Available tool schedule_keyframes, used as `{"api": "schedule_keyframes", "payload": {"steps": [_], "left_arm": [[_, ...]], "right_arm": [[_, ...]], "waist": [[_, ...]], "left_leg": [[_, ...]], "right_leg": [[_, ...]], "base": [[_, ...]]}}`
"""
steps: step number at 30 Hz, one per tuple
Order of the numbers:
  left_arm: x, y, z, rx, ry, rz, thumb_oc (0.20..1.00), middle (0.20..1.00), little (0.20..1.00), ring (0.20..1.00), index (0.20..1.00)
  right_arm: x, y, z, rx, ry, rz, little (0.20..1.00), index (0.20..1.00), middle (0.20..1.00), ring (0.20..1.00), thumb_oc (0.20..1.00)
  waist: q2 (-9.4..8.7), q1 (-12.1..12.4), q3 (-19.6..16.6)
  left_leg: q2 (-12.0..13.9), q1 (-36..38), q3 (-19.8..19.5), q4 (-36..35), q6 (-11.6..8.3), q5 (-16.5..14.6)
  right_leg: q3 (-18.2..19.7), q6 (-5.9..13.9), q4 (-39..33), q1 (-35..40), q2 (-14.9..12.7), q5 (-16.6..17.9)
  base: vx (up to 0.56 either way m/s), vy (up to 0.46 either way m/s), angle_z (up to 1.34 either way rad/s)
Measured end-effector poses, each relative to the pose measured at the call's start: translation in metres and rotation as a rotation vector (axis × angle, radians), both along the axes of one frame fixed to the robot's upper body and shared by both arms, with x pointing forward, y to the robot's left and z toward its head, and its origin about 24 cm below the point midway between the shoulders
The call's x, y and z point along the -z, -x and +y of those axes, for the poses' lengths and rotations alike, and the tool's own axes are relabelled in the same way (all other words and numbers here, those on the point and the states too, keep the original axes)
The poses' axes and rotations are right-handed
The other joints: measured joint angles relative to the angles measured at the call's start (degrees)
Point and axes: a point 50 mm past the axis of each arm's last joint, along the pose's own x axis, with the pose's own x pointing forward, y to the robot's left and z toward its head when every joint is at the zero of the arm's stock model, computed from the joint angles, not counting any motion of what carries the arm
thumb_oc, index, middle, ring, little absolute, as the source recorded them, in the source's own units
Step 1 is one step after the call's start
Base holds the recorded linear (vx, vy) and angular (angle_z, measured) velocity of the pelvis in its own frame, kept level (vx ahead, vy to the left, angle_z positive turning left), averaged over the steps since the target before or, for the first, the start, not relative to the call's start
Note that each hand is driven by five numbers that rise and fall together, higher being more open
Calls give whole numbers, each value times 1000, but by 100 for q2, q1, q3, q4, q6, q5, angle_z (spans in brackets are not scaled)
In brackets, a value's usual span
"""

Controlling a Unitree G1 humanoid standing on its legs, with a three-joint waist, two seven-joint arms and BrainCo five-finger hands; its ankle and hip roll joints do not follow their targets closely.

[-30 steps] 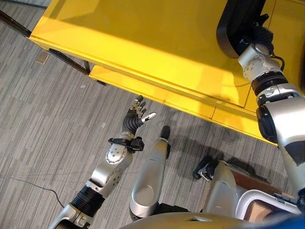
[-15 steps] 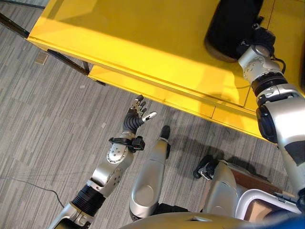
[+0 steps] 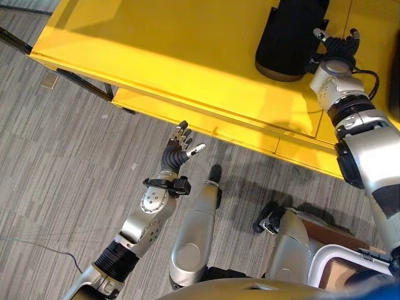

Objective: Move parts from the plastic box to the shelf.

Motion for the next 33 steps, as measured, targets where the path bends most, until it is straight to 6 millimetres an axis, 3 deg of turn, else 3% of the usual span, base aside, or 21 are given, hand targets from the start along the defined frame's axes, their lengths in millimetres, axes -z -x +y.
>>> {"api": "schedule_keyframes", "payload": {"steps": [6, 11, 14, 17, 19, 23, 26, 27, 30, 31, 33], "left_arm": [[-5, -3, -1, 4, 1, -20, 1000, 1000, 1000, 1000, 1000], [-5, -3, 1, -3, 0, -28, 1000, 1000, 1000, 1000, 1000], [-5, -3, 4, -12, -1, -26, 1000, 1000, 1000, 1000, 1000], [-5, -5, 7, -21, -3, -30, 1000, 1000, 1000, 1000, 1000], [1, -4, 12, -47, -7, -1, 1000, 1000, 1000, 1000, 1000], [7, 0, 17, -70, 0, 28, 1000, 1000, 1000, 1000, 1000], [23, 11, 29, -136, 18, 101, 1000, 1000, 1000, 1000, 1000], [29, 17, 35, -177, 42, 128, 1000, 1000, 1000, 1000, 1000], [35, 25, 45, -234, 66, 159, 1000, 1000, 1000, 1000, 1000], [41, 30, 45, -236, 85, 180, 1000, 1000, 1000, 1000, 1000], [46, 34, 43, -248, 111, 199, 1000, 1000, 1000, 1000, 1000]], "right_arm": [[-26, 1, 18, -47, 107, -95, 1000, 1000, 1000, 1000, 1000], [-64, 11, 53, -122, 206, -268, 1000, 1000, 1000, 1000, 1000], [-68, 21, 87, -226, 227, -365, 1000, 1000, 1000, 1000, 1000], [-64, 25, 103, -277, 213, -395, 1000, 1000, 1000, 1000, 1000], [-50, 34, 115, -343, 163, -434, 1000, 1000, 1000, 1000, 1000], [1, 45, 112, -389, 2, -416, 1000, 1000, 1000, 1000, 1000], [73, 81, 113, -490, -121, -356, 1000, 1000, 1000, 1000, 1000], [97, 105, 108, -523, -186, -345, 1000, 1000, 1000, 1000, 1000], [131, 125, 112, -595, -228, -254, 1000, 1000, 1000, 1000, 1000], [151, 147, 103, -625, -283, -221, 1000, 1000, 1000, 1000, 1000], [169, 165, 96, -660, -313, -177, 1000, 1000, 1000, 1000, 1000]], "waist": [[1, -27, 0], [6, -134, -3], [10, -195, -6], [24, -309, -15], [35, -435, -97], [96, -538, -290], [82, -760, -579], [123, -770, -662], [130, -998, -865], [158, -1086, -1079], [181, -1157, -1135]], "left_leg": [[48, 179, -3, -79, -39, 27], [79, 362, 14, -206, -38, 63], [180, 654, 126, -443, -82, 196], [232, 844, 144, -644, -75, 233], [274, 1012, 157, -923, -104, 321], [399, 1342, 292, -1392, -88, 509], [505, 1765, 394, -1983, -104, 680], [539, 2011, 473, -2287, -112, 792], [645, 2215, 621, -2536, -112, 832], [681, 2283, 657, -2730, -107, 888], [725, 2464, 762, -2822, -107, 917]], "right_leg": [[7, -24, -9, 125, 53, 0], [25, -79, -43, 234, 76, 1], [79, -110, -233, 416, 199, 139], [112, -138, -340, 530, 261, 167], [91, -122, -522, 611, 320, 202], [138, -93, -854, 802, 493, 383], [164, -67, -1261, 1046, 658, 498], [144, -68, -1417, 1217, 711, 561], [268, -42, -1619, 1291, 870, 617], [272, -50, -1719, 1300, 932, 643], [277, -34, -1822, 1449, 988, 660]], "base": [[-18, -21, -2], [-31, -12, -4], [-13, -23, -20], [-64, -28, -11], [10, -49, -11], [29, -43, -20], [50, -60, -20], [42, -24, -30], [55, -34, -28], [65, -26, -17], [47, -21, -20]]}}
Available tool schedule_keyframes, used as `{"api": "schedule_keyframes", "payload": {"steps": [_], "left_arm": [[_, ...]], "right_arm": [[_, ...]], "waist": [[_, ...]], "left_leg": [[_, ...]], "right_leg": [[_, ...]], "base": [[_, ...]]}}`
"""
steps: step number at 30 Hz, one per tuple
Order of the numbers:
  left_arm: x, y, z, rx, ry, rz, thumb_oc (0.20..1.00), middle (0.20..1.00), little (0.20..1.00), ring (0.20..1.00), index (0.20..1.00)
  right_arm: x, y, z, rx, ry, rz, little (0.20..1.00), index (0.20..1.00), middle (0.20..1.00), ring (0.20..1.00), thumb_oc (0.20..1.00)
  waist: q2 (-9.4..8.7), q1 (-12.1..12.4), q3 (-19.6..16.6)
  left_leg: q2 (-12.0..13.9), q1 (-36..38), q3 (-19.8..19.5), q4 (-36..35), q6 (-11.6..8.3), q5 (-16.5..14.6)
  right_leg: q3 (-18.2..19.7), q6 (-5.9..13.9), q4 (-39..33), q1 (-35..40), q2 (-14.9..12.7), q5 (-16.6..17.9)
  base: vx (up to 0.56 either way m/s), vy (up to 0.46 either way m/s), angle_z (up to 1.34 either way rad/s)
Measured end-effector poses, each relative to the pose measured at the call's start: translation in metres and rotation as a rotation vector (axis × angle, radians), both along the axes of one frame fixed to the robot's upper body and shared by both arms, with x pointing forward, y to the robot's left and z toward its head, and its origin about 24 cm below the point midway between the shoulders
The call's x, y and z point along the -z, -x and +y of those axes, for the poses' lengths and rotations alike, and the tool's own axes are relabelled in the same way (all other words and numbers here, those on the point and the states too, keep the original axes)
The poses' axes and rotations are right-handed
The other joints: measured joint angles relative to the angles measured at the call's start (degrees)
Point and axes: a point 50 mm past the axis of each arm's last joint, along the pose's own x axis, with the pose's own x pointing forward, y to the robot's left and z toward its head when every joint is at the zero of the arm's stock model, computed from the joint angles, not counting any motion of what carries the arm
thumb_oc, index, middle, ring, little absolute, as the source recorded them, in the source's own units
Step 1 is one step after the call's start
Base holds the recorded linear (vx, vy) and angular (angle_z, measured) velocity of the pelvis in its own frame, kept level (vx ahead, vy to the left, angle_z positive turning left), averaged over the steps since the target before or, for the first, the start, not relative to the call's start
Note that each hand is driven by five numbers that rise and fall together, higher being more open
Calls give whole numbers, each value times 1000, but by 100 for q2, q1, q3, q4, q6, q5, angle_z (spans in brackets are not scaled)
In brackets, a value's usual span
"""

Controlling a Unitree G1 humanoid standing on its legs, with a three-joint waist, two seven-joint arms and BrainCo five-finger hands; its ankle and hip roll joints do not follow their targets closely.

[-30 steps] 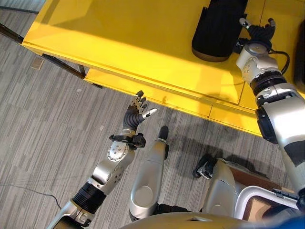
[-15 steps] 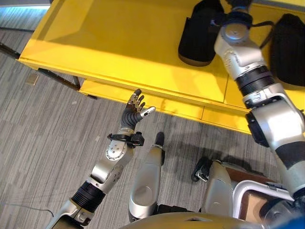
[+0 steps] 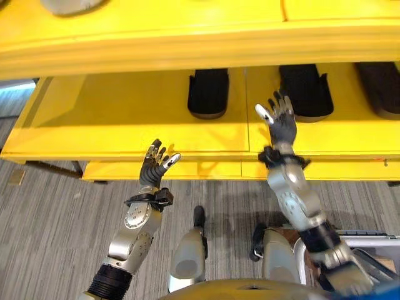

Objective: Move parts from the plastic box to the shelf.

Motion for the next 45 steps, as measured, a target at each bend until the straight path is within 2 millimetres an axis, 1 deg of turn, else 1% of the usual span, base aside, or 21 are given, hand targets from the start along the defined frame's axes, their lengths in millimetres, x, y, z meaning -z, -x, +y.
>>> {"api": "schedule_keyframes", "payload": {"steps": [1, 4, 7, 11, 12, 16, 24, 26, 28, 29, 30, 31, 32, 33, 34, 35, 37, 39, 41, 42, 45], "left_arm": [[7, 5, -2, 5, 9, 30, 1000, 1000, 1000, 1000, 1000], [14, 13, 2, 4, 12, 58, 1000, 1000, 1000, 1000, 1000], [20, 22, 9, -22, 21, 79, 1000, 1000, 1000, 1000, 1000], [35, 37, 22, -73, 8, 126, 1000, 1000, 1000, 1000, 1000], [39, 39, 23, -71, 10, 135, 1000, 1000, 1000, 1000, 1000], [42, 37, 20, -70, 5, 137, 1000, 1000, 1000, 1000, 1000], [47, 43, 18, -70, 16, 154, 1000, 1000, 1000, 1000, 1000], [44, 41, 17, -70, 19, 140, 1000, 1000, 1000, 1000, 1000], [43, 39, 17, -70, 19, 132, 1000, 1000, 1000, 1000, 1000], [41, 37, 19, -77, 12, 124, 1000, 1000, 1000, 1000, 1000], [38, 32, 19, -76, 6, 107, 1000, 1000, 1000, 1000, 1000], [37, 31, 18, -81, 7, 103, 1000, 1000, 1000, 1000, 1000], [33, 28, 19, -80, -1, 85, 1000, 1000, 1000, 1000, 1000], [31, 25, 19, -81, 1, 76, 1000, 1000, 1000, 1000, 1000], [30, 23, 18, -77, 2, 68, 1000, 1000, 1000, 1000, 1000], [22, 11, 14, -56, 6, 24, 1000, 1000, 1000, 1000, 1000], [17, 8, 13, -49, -4, 0, 1000, 1000, 1000, 1000, 1000], [17, 6, 9, -12, -20, 2, 1000, 1000, 1000, 1000, 1000], [18, 3, 7, -5, -24, 8, 1000, 1000, 1000, 1000, 1000], [22, 5, 8, -7, -26, 24, 1000, 1000, 1000, 1000, 1000], [22, 6, 9, -5, -34, 29, 1000, 1000, 1000, 1000, 1000]], "right_arm": [[10, 8, -11, -19, 35, 23, 1000, 1000, 1000, 1000, 1000], [18, 20, -40, 17, 91, 30, 1000, 1000, 1000, 1000, 1000], [28, 30, -57, 37, 140, 58, 1000, 1000, 1000, 1000, 1000], [49, 54, -93, 109, 312, 146, 1000, 1000, 1000, 1000, 1000], [52, 59, -99, 121, 382, 166, 1000, 1000, 1000, 1000, 1000], [74, 70, -98, 110, 389, 260, 1000, 1000, 1000, 1000, 1000], [60, 54, -97, 95, 410, 191, 1000, 1000, 1000, 1000, 1000], [55, 49, -98, 89, 426, 166, 1000, 1000, 1000, 1000, 1000], [53, 48, -100, 91, 440, 161, 1000, 1000, 1000, 1000, 1000], [52, 43, -99, 92, 440, 152, 1000, 1000, 1000, 1000, 1000], [48, 40, -99, 95, 439, 136, 1000, 1000, 1000, 1000, 1000], [44, 36, -97, 92, 437, 115, 1000, 1000, 1000, 1000, 1000], [36, 27, -93, 85, 432, 69, 1000, 1000, 1000, 1000, 1000], [35, 24, -90, 75, 428, 62, 1000, 1000, 1000, 1000, 1000], [34, 21, -88, 73, 417, 58, 1000, 1000, 1000, 1000, 1000], [35, 21, -90, 82, 404, 62, 1000, 1000, 1000, 1000, 1000], [40, 23, -90, 80, 392, 82, 1000, 1000, 1000, 1000, 1000], [43, 26, -89, 80, 358, 93, 1000, 1000, 1000, 1000, 1000], [54, 30, -87, 86, 330, 134, 1000, 1000, 1000, 1000, 1000], [56, 30, -86, 81, 317, 145, 1000, 1000, 1000, 1000, 1000], [61, 36, -88, 90, 308, 170, 1000, 1000, 1000, 1000, 1000]], "waist": [[29, -143, -101], [110, -276, -242], [189, -351, -444], [246, -499, -774], [295, -676, -861], [287, -773, -927], [343, -697, -761], [367, -686, -469], [356, -688, -382], [200, -638, -280], [41, -552, -191], [-26, -493, -167], [-84, -458, -156], [-93, -453, -144], [-69, -416, -145], [-64, -447, -139], [-116, -531, -106], [-110, -577, -28], [-256, -551, 41], [-265, -492, 53], [-391, -591, 51]], "left_leg": [[51, 38, 22, -19, 0, -3], [86, 169, 109, -184, 27, 17], [135, 299, 253, -288, 33, -1], [159, 623, 645, -384, 29, -88], [147, 695, 772, -463, 24, -89], [145, 838, 969, -562, 31, -94], [308, 807, 956, -551, 128, -92], [388, 693, 865, -375, 222, -74], [371, 566, 690, -356, 214, -34], [227, 357, 80, -177, -6, 214], [-3, 311, -558, 73, -8, 110], [-107, 339, -833, 279, -55, -50], [-394, 480, -1438, 614, -181, -573], [-477, 535, -1687, 937, -122, -993], [-475, 587, -1895, 1024, -14, -1243], [-472, 625, -2053, 966, -9, -1311], [-494, 801, -2004, 870, -83, -1450], [-707, 865, -1413, 589, 37, -1609], [-1071, 814, -1240, 723, 184, -1531], [-1078, 798, -1115, 750, 293, -1573], [-1436, 593, -1061, 1033, 622, -1595]], "right_leg": [[34, 21, -109, 47, 62, 27], [70, 36, -181, 101, 108, 26], [181, 73, -282, 129, 187, 55], [479, 141, -416, 222, 260, 95], [562, 202, -478, 222, 273, 145], [745, 224, -495, 211, 323, 165], [753, 170, -406, 146, 513, 145], [756, 84, -312, 66, 591, 113], [746, -3, -308, -81, 604, 104], [803, -224, -361, -197, 531, 184], [991, -220, -407, -269, 440, 276], [1136, -194, -581, -253, 467, 465], [1428, -233, -685, -357, 529, 692], [1614, -192, -760, -366, 631, 770], [1719, -144, -827, -327, 712, 829], [1743, -119, -926, -234, 758, 927], [1744, 54, -951, -194, 740, 946], [2056, 370, -1104, -342, 505, 1263], [2177, 569, -1327, -326, 242, 1598], [2191, 671, -1493, -252, 127, 1689], [2252, 934, -2080, -59, -198, 1648]], "base": [[54, -2, -15], [61, 15, -12], [66, 19, -30], [48, 22, -42], [36, 5, -38], [14, -53, -28], [-25, -111, -1], [-115, -85, 4], [-101, -12, -3], [-71, 19, -33], [-79, 27, -66], [-39, 81, -104], [-2, 124, -111], [14, 115, -109], [-9, 131, -67], [-77, 204, -50], [-170, 308, -18], [-292, 387, -31], [-188, 255, -33], [-183, 226, -30], [-171, 210, -13]]}}
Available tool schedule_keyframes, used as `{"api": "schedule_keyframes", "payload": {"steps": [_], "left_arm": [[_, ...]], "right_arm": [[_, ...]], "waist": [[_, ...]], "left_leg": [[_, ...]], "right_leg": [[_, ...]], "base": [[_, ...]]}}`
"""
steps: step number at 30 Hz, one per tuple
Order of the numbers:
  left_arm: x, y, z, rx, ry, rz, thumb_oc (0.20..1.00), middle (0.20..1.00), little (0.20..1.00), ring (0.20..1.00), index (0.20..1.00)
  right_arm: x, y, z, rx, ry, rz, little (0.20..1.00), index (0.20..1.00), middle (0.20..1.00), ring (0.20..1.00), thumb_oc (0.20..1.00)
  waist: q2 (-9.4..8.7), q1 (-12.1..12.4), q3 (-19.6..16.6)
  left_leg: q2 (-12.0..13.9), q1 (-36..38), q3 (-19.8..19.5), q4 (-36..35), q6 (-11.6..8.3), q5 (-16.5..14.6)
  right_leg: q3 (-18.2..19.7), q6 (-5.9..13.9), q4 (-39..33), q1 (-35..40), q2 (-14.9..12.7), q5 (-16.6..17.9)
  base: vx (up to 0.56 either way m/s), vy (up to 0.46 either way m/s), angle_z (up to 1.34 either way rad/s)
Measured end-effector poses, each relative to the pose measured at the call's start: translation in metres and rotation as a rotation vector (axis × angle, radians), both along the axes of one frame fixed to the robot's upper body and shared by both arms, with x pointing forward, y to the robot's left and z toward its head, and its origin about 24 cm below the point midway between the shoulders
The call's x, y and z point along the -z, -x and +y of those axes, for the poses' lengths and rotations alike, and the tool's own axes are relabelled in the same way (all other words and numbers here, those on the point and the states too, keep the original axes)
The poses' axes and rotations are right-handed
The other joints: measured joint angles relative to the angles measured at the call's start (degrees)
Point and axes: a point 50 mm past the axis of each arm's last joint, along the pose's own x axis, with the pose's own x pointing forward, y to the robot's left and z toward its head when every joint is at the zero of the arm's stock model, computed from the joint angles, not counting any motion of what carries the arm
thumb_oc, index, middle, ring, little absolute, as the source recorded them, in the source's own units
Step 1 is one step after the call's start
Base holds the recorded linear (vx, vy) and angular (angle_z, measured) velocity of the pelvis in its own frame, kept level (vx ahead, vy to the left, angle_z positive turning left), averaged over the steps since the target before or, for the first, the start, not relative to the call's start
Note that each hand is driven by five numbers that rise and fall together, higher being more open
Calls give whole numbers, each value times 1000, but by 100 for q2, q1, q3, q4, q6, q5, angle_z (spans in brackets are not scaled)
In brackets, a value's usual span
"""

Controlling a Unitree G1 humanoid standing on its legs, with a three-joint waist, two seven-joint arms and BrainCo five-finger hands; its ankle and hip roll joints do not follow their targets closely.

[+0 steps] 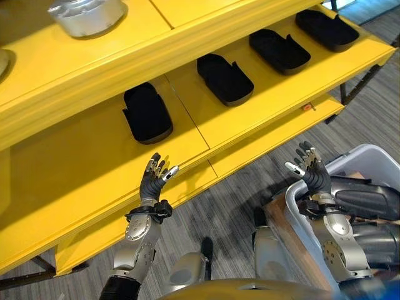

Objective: Move parts from the plastic box to the shelf.

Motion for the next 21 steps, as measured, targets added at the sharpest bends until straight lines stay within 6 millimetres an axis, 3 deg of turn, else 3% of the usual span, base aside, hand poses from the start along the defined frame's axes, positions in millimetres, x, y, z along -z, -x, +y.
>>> {"api": "schedule_keyframes", "payload": {"steps": [1, 2, 4, 5, 7, 9, 10, 12, 13, 14, 15, 17, 18, 19, 20, 21], "left_arm": [[-1, 0, 0, 2, -2, -3, 1000, 1000, 1000, 1000, 1000], [-2, 0, 4, 9, -27, 0, 1000, 1000, 1000, 1000, 1000], [-2, -1, 2, 32, -61, 2, 1000, 1000, 1000, 1000, 1000], [-5, -7, -4, 71, -72, -13, 1000, 1000, 1000, 1000, 1000], [-5, -6, -2, 76, -92, -15, 1000, 1000, 1000, 1000, 1000], [-3, -4, 1, 72, -111, 1, 1000, 1000, 1000, 1000, 1000], [-3, -4, 1, 73, -112, 1, 1000, 1000, 1000, 1000, 1000], [0, -1, 2, 74, -117, 16, 1000, 1000, 1000, 1000, 1000], [3, 3, 3, 79, -117, 30, 1000, 1000, 1000, 1000, 1000], [1, 3, 4, 77, -120, 23, 1000, 1000, 1000, 1000, 1000], [0, 1, 5, 77, -123, 18, 1000, 1000, 1000, 1000, 1000], [-2, 0, 9, 66, -130, 19, 1000, 1000, 1000, 1000, 1000], [-5, -1, 14, 59, -147, 13, 1000, 1000, 1000, 1000, 1000], [-13, -2, 24, 51, -187, -8, 1000, 1000, 1000, 1000, 1000], [-11, -2, 26, 32, -177, 2, 1000, 1000, 1000, 1000, 1000], [-3, 8, 27, 21, -163, 36, 1000, 1000, 1000, 1000, 1000]], "right_arm": [[-1, 1, 0, 0, -3, -3, 1000, 1000, 1000, 1000, 1000], [-1, 5, 4, 6, -31, -9, 1000, 1000, 1000, 1000, 1000], [2, 11, 2, 33, -65, 0, 1000, 1000, 1000, 1000, 1000], [2, 17, -2, 63, -75, -3, 1000, 1000, 1000, 1000, 1000], [5, 17, 0, 59, -96, 15, 1000, 1000, 1000, 1000, 1000], [4, 14, 4, 40, -117, 9, 1000, 1000, 1000, 1000, 1000], [4, 14, 5, 34, -116, 7, 1000, 1000, 1000, 1000, 1000], [1, 11, 7, 8, -102, -3, 1000, 1000, 1000, 1000, 1000], [0, 11, 7, 6, -96, -5, 1000, 1000, 1000, 1000, 1000], [0, 11, 7, 4, -98, -6, 1000, 1000, 1000, 1000, 1000], [-1, 10, 7, 3, -98, -12, 1000, 1000, 1000, 1000, 1000], [-5, 4, 9, -3, -104, -31, 1000, 1000, 1000, 1000, 1000], [-4, 3, 14, -2, -125, -33, 1000, 1000, 1000, 1000, 1000], [-5, 2, 23, -16, -159, -40, 1000, 1000, 1000, 1000, 1000], [-11, -5, 23, -39, -139, -65, 1000, 1000, 1000, 1000, 1000], [-13, -5, 24, -57, -122, -65, 1000, 1000, 1000, 1000, 1000]], "waist": [[21, -54, -10], [-147, -91, -21], [-288, -191, -9], [-211, -274, -69], [-167, -256, -75], [-70, -279, -34], [-40, -279, -14], [90, -126, 52], [181, -118, 21], [183, -90, 15], [178, -11, 15], [212, 206, 14], [94, 225, -91], [-280, 248, -170], [-100, 340, -32], [165, 519, -133]], "left_leg": [[-50, -156, 5, 148, 151, 32], [-230, -267, 54, 237, 301, 132], [-600, -458, 167, 760, 456, 134], [-696, -630, 270, 916, 698, 41], [-514, -718, 631, 784, 822, 158], [-255, -768, 987, 500, 922, 396], [-126, -748, 1176, 366, 932, 504], [179, -581, 1571, -91, 889, 810], [318, -511, 1723, -468, 813, 964], [363, -461, 1702, -861, 570, 1166], [352, -471, 1583, -978, 450, 1250], [390, -602, 1574, -1099, 339, 1307], [422, -777, 1598, -1139, -131, 1146], [248, -1226, 1630, -292, 226, 948], [551, -1515, 1557, 1084, 456, 712], [893, -1167, 1433, 1084, 160, -173]], "right_leg": [[-17, 243, -210, 61, -85, -126], [35, 219, -241, 93, -225, -157], [78, 194, -359, 179, -489, -294], [110, 254, -241, 128, -646, -386], [111, 240, -259, -198, -500, -200], [-177, 272, -137, -363, -164, -112], [-453, 259, 113, -381, -25, -114], [-1314, -6, 1330, -519, 146, -302], [-1623, -126, 2102, -342, 200, -615], [-1559, -123, 2297, 184, 272, -915], [-1507, -117, 2007, 519, 275, -1058], [-1478, -81, 1577, 1004, 250, -1284], [-1569, -234, 911, 1383, 126, -1319], [-2019, -335, 377, 1473, -406, -1471], [-2554, -291, 350, 1458, -506, -1202], [-2636, -29, 276, 1392, -441, -917]], "base": [[-175, 234, 25], [-273, 378, 36], [-280, 389, 36], [-183, 235, 12], [-181, 211, -66], [-191, 209, -110], [-193, 150, -120], [-147, 68, -133], [-129, -3, -129], [-149, -65, -113], [-108, -65, -97], [-71, -141, -84], [-69, -183, -62], [-59, -196, -80], [-28, -107, -146], [-67, -280, -145]]}}
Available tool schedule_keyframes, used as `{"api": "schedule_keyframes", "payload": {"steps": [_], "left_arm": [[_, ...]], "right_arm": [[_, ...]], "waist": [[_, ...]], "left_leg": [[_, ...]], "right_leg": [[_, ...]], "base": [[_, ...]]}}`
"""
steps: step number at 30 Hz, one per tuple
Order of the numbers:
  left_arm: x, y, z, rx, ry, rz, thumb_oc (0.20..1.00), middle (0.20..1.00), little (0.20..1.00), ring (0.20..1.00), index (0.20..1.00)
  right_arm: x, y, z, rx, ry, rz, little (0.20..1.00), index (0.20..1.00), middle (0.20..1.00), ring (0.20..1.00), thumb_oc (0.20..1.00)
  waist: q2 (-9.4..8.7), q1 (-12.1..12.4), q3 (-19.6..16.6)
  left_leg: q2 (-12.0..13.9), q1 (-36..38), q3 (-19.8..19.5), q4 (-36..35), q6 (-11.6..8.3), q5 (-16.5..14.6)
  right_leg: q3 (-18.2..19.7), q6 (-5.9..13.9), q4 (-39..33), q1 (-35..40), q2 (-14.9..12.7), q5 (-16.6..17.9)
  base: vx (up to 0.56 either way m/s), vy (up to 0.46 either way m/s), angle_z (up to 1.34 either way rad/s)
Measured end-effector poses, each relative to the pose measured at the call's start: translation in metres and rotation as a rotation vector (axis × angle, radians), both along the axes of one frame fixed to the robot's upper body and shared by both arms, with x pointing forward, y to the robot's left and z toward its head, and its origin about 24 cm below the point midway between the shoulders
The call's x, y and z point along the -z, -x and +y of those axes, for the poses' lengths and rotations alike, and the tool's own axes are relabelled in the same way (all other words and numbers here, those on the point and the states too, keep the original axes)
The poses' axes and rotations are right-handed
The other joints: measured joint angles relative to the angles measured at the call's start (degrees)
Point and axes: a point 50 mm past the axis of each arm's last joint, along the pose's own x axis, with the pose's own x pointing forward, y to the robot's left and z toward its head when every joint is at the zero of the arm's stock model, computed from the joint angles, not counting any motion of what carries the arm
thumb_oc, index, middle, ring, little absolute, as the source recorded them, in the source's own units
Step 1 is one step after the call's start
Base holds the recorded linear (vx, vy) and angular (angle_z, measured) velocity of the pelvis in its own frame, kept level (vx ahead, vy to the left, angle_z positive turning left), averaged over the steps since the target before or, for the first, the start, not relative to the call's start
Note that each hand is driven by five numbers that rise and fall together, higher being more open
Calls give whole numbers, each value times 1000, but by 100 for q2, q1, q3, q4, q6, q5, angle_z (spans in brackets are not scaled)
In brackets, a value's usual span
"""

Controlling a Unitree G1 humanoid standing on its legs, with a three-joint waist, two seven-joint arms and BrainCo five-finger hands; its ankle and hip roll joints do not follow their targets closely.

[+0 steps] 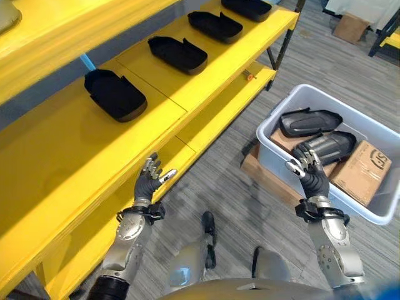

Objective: Move parts from the plastic box to the shelf.

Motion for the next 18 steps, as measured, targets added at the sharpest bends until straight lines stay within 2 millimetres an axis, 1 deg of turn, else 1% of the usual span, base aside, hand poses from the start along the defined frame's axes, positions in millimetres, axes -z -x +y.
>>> {"api": "schedule_keyframes", "payload": {"steps": [1, 2, 3, 4, 5, 6, 7, 8, 9, 10, 11, 12, 13, 14, 15, 17, 18], "left_arm": [[4, 4, 3, -16, 1, 17, 1000, 1000, 1000, 1000, 1000], [3, 11, 12, -48, -8, 16, 1000, 1000, 1000, 1000, 1000], [4, 14, 14, -55, -13, 26, 1000, 1000, 1000, 1000, 1000], [5, 14, 14, -63, -2, 24, 1000, 1000, 1000, 1000, 1000], [12, 20, 6, -74, 41, 43, 1000, 1000, 1000, 1000, 1000], [21, 30, 2, -95, 73, 78, 1000, 1000, 1000, 1000, 1000], [25, 35, 1, -100, 85, 94, 1000, 1000, 1000, 1000, 1000], [28, 38, -1, -97, 97, 104, 1000, 1000, 1000, 1000, 1000], [25, 34, -4, -92, 105, 87, 1000, 1000, 1000, 1000, 1000], [27, 35, -5, -91, 113, 94, 1000, 1000, 1000, 1000, 1000], [30, 39, -5, -93, 114, 110, 1000, 1000, 1000, 1000, 1000], [33, 44, -4, -96, 110, 129, 1000, 1000, 1000, 1000, 1000], [35, 47, -6, -91, 113, 145, 1000, 1000, 1000, 1000, 1000], [34, 43, -10, -84, 126, 133, 1000, 1000, 1000, 1000, 1000], [34, 42, -12, -85, 139, 127, 1000, 1000, 1000, 1000, 1000], [34, 40, -15, -80, 149, 123, 1000, 1000, 1000, 1000, 1000], [33, 39, -15, -70, 150, 122, 1000, 1000, 1000, 1000, 1000]], "right_arm": [[7, 6, 0, 4, -5, 33, 1000, 1000, 1000, 1000, 1000], [13, 11, 5, -20, -5, 63, 1000, 1000, 1000, 1000, 1000], [15, 13, 5, -16, -13, 71, 1000, 1000, 1000, 1000, 1000], [19, 17, 3, -13, -11, 93, 1000, 1000, 1000, 1000, 1000], [21, 19, -1, -23, 11, 110, 1000, 1000, 1000, 1000, 1000], [22, 21, -8, -21, 41, 118, 1000, 1000, 1000, 1000, 1000], [22, 22, -13, -9, 52, 121, 1000, 1000, 1000, 1000, 1000], [20, 22, -23, 31, 63, 115, 1000, 1000, 1000, 1000, 1000], [18, 22, -27, 38, 76, 114, 1000, 1000, 1000, 1000, 1000], [25, 24, -26, 12, 92, 144, 1000, 1000, 1000, 1000, 1000], [28, 24, -25, 5, 90, 161, 1000, 1000, 1000, 1000, 1000], [31, 27, -24, 0, 89, 174, 1000, 1000, 1000, 1000, 1000], [33, 30, -25, 5, 90, 185, 1000, 1000, 1000, 1000, 1000], [34, 32, -27, 10, 93, 192, 1000, 1000, 1000, 1000, 1000], [34, 32, -29, 19, 94, 191, 1000, 1000, 1000, 1000, 1000], [32, 32, -36, 43, 101, 187, 1000, 1000, 1000, 1000, 1000], [32, 33, -37, 43, 108, 191, 1000, 1000, 1000, 1000, 1000]], "waist": [[-94, -41, -16], [-247, -3, -113], [-314, -21, -150], [-371, -40, -184], [-192, -50, -221], [-4, -129, -306], [75, -141, -355], [238, -166, -451], [277, -181, -476], [264, -282, -473], [270, -332, -473], [322, -345, -475], [423, -368, -491], [542, -369, -470], [616, -374, -480], [728, -369, -471], [762, -384, -452]], "left_leg": [[-75, 250, 74, -408, -235, 77], [-25, 513, 509, -878, -273, 397], [-38, 523, 517, -968, -303, 494], [-8, 577, 483, -1208, -370, 711], [171, 798, 421, -1726, -535, 1025], [373, 924, 431, -1962, -638, 1163], [471, 994, 455, -2042, -641, 1245], [617, 1120, 568, -2208, -660, 1463], [693, 1121, 560, -2210, -675, 1483], [773, 1170, 562, -2203, -684, 1484], [810, 1222, 590, -2223, -714, 1435], [857, 1306, 660, -2311, -699, 1421], [918, 1307, 694, -2306, -703, 1423], [989, 1304, 687, -2291, -704, 1429], [1040, 1296, 668, -2300, -693, 1434], [1101, 1293, 586, -2286, -657, 1414], [1132, 1248, 560, -2216, -626, 1395]], "right_leg": [[0, 78, -129, 9, -136, 175], [-430, 310, -490, 44, -571, 446], [-292, 331, -749, 131, -624, 561], [-229, 395, -968, 191, -594, 1009], [-236, 346, -971, 177, -336, 1047], [-245, 259, -1023, 200, -98, 998], [-232, 210, -1055, 226, 14, 975], [-191, 99, -1042, 223, 252, 919], [-197, 37, -1032, 221, 333, 901], [-206, 23, -1060, 280, 362, 889], [-203, 17, -1053, 274, 400, 865], [-87, 9, -1045, 259, 429, 856], [-73, -9, -1042, 239, 513, 853], [-74, -55, -1017, 235, 593, 826], [-78, -95, -1001, 240, 641, 803], [-96, -202, -844, 207, 698, 692], [-88, -261, -626, 114, 701, 564]], "base": [[-44, -248, -156], [-23, -251, -70], [14, -147, -49], [63, -280, 5], [124, -341, -3], [118, -276, -20], [81, -168, -34], [95, -201, -28], [143, -279, -20], [168, -311, -6], [142, -242, -25], [135, -227, -32], [137, -200, -31], [143, -166, -6], [148, -151, 4], [117, -189, 9], [47, -313, 9]]}}
